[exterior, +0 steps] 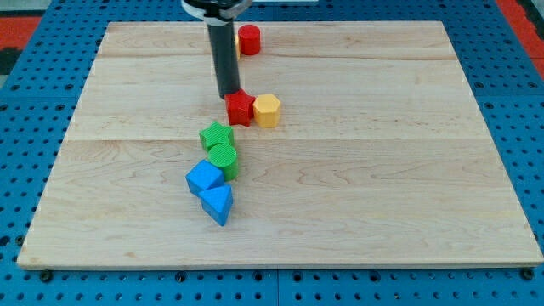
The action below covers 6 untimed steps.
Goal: Push the red star left a bit
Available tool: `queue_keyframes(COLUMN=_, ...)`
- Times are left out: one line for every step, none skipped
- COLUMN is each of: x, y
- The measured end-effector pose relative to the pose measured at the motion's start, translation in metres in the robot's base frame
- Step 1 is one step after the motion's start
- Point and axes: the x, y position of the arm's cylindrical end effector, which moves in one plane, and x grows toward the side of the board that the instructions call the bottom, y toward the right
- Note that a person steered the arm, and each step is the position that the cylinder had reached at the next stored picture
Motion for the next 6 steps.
queue_keyframes(x=0.0, y=-0.021)
queue_keyframes(x=-0.002, y=0.001)
queue_keyframes(x=-0.002, y=0.086)
queue_keyframes(x=0.004, y=0.127)
queue_keyframes(x=0.012, y=0.094)
queue_keyframes(x=0.004, y=0.033)
